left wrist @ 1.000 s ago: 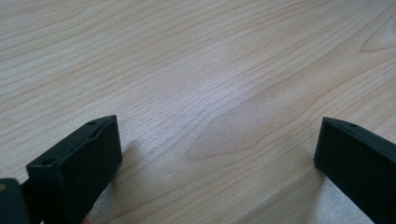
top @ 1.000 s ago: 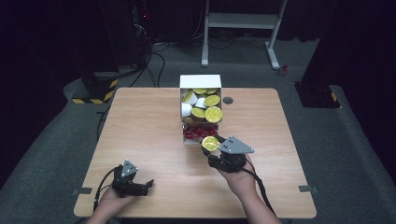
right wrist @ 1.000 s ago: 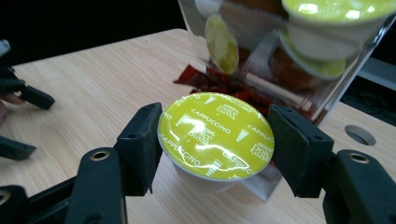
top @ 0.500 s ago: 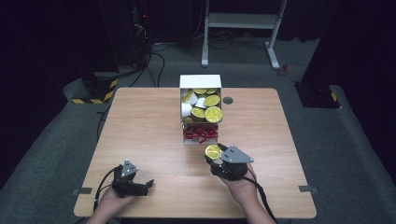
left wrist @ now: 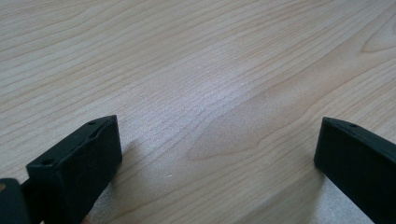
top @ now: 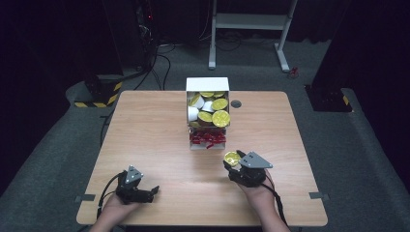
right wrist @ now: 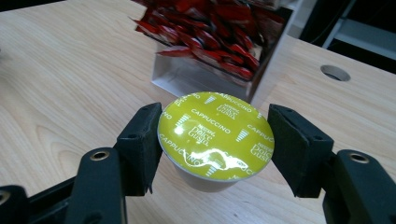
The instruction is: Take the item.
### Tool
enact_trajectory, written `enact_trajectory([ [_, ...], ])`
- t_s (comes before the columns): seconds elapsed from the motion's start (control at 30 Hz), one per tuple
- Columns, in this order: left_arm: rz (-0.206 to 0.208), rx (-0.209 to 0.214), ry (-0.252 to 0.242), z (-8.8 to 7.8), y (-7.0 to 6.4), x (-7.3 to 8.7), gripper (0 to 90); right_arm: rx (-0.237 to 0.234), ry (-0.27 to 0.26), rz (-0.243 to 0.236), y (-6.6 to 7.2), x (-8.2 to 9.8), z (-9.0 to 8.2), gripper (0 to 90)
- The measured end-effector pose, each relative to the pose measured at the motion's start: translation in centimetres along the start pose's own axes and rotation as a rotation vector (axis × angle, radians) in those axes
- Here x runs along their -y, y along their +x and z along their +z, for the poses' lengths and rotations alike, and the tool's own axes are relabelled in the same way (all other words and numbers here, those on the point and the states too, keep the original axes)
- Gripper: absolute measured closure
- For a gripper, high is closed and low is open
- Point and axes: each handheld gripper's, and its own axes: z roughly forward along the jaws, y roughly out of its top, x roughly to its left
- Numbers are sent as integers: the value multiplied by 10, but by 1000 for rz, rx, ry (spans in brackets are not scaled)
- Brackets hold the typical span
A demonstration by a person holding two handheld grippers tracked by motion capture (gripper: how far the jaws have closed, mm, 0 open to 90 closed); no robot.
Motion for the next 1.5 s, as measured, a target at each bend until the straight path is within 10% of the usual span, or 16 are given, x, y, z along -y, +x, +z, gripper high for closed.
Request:
enact_trajectory([
  [1.5, 6, 0, -1, -1, 0, 1, 12, 222, 175, 163, -91, 49, 17, 382],
])
